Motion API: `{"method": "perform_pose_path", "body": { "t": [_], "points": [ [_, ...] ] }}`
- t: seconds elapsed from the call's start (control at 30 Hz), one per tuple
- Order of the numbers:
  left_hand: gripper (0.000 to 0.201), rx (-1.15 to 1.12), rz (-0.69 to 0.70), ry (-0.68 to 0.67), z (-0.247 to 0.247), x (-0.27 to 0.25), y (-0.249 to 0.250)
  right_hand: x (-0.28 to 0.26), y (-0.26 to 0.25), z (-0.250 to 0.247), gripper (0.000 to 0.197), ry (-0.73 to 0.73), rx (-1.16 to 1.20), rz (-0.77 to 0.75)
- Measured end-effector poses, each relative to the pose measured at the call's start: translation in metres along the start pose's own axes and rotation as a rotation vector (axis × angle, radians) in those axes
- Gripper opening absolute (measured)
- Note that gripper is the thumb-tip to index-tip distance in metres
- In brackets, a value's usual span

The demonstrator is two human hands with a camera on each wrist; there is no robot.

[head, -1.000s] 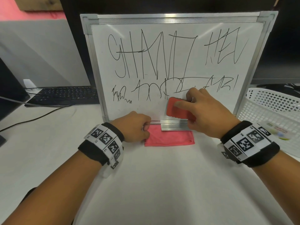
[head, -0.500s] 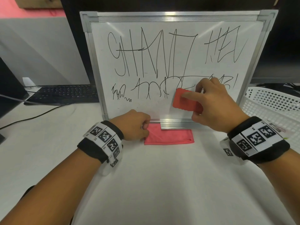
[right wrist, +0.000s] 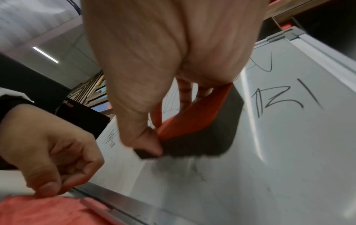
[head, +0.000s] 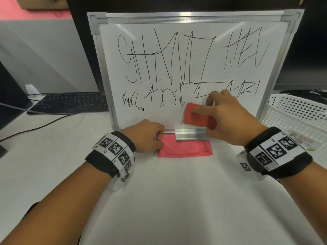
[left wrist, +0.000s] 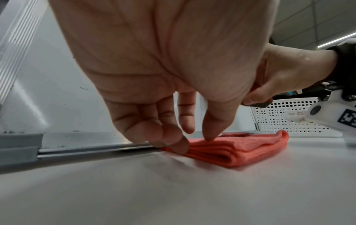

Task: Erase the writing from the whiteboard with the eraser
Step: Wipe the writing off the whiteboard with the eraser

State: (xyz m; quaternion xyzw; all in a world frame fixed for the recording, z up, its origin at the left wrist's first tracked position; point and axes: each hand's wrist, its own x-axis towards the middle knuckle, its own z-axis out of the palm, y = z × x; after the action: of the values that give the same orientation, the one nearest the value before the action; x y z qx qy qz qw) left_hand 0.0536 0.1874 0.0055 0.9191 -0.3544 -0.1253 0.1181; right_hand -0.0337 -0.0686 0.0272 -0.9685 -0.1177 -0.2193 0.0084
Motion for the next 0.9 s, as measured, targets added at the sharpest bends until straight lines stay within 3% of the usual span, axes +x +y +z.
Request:
{"method": "perform_pose_path", "body": {
  "t": [0.07,0.2,0.33,0.47,0.63,0.77,0.9],
  "points": [
    [0.014,0.003,-0.001,-0.001,0.000,0.000,0.000,-0.001,-0.003,0.002,0.057,-0.036,-0.002,-0.019],
    [0.015,0.009,0.001,0.004,0.000,0.001,-0.001,0.002,-0.004,0.003,0.055,0.079,-0.004,0.016],
    [0.015,0.011,0.002,0.005,0.001,0.001,-0.001,0.000,-0.010,0.009,0.053,-0.030,0.004,-0.038],
    [0.015,0.013,0.006,0.008,0.001,0.001,-0.002,0.004,-0.009,0.007,0.055,0.084,0.011,0.004],
    [0.014,0.018,0.000,0.010,-0.001,0.002,-0.001,0.004,-0.015,0.011,0.054,-0.025,0.021,-0.030],
    [0.014,0.017,0.001,0.011,0.000,0.000,0.000,0.009,-0.015,0.009,0.053,0.098,0.037,0.015],
    [0.013,0.017,-0.003,0.020,0.001,0.000,-0.001,0.007,-0.017,0.012,0.051,0.014,0.061,-0.027]
  ]
}}
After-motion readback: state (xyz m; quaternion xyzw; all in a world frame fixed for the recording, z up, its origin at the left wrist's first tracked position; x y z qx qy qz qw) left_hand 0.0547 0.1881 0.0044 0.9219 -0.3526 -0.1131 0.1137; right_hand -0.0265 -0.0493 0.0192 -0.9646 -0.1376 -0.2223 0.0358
